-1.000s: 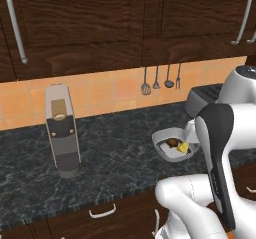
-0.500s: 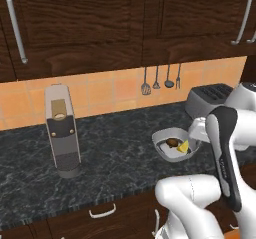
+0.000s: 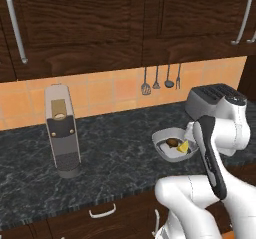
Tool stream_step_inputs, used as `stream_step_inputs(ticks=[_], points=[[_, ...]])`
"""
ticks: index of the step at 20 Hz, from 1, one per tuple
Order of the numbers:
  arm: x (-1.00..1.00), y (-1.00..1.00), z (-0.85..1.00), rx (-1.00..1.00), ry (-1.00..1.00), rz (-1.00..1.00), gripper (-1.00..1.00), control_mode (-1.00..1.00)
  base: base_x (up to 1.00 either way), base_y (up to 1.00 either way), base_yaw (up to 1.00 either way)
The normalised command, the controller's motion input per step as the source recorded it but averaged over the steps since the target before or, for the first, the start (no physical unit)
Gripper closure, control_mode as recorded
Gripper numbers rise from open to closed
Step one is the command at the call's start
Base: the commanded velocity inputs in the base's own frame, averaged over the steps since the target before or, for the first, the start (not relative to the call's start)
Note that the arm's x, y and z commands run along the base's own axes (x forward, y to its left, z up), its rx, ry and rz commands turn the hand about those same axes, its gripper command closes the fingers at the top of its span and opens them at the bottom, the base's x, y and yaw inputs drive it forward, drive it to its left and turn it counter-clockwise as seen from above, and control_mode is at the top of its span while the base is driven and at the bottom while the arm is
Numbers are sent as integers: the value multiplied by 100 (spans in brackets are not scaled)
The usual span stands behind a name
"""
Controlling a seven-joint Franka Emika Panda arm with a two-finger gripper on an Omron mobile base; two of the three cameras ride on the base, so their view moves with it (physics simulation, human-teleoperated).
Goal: Take the meat container that has the steak and place it on the second highest rack of the freezer. Then take the vegetable container that has the mushroom and lemon wedge and place it on the highest rack of the freezer.
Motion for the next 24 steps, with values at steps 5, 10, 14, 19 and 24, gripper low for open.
stream_step_inputs(ticks=[5, 10, 14, 19, 24], points=[[75, 0, -40, 0, 20, -7, -100, -100, 0, 0, 0], [55, -7, -52, 3, 23, -2, -100, -100, 0, 0, 0], [61, -11, -36, 3, 13, 0, -100, -100, 0, 0, 0], [35, -19, -51, 1, 2, 0, -100, -100, 0, 0, 0], [15, -5, -51, 0, 0, 0, -100, -100, 0, 0, 0]])
